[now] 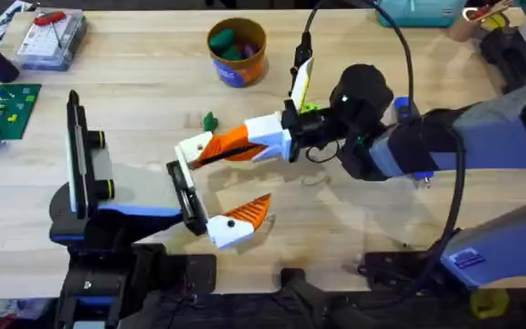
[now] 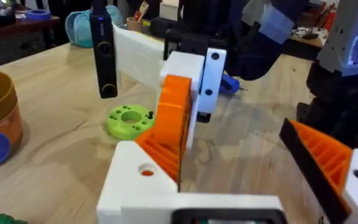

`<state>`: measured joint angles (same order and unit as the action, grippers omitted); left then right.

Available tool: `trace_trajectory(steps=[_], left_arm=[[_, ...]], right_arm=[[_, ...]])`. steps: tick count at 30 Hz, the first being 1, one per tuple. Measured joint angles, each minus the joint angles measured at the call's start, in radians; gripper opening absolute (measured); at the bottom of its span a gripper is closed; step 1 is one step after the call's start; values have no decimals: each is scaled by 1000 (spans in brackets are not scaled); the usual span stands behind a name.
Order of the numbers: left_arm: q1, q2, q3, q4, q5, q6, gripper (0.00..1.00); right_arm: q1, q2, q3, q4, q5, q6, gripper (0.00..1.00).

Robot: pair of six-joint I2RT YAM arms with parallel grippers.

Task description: Pick up the gripper from the table and insert it into the empty holder that is missing its gripper. Then pick up a screw, insert it into the mounting hole, and use the screwdriver to tighten it. Finally, clean up the table by picking up the vegetable and placing it into the bucket.

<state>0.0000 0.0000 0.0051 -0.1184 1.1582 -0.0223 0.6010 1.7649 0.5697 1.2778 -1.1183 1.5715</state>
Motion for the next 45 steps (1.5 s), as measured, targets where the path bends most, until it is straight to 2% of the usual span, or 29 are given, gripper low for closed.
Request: trace_trajectory(steps=[17, 18, 23, 24, 25, 45], left_arm=[[0, 0, 0, 0, 0, 0, 986], [0, 0, 0, 0, 3, 0, 986], [-8, 0, 0, -6, 36, 0, 986], [-8, 0, 0, -6, 38, 0, 986], [-8, 0, 0, -6, 41, 0, 986], [-8, 0, 0, -9, 51, 0, 986]], right_arm=[[0, 0, 0, 0, 0, -1, 28], [1, 0, 0, -1, 2, 0, 113], [18, 0, 14, 1, 23, -1, 862], [19, 0, 15, 1, 25, -2, 961], [20, 0, 17, 0, 26, 1, 986], [12, 0, 18, 8, 66, 20, 995]])
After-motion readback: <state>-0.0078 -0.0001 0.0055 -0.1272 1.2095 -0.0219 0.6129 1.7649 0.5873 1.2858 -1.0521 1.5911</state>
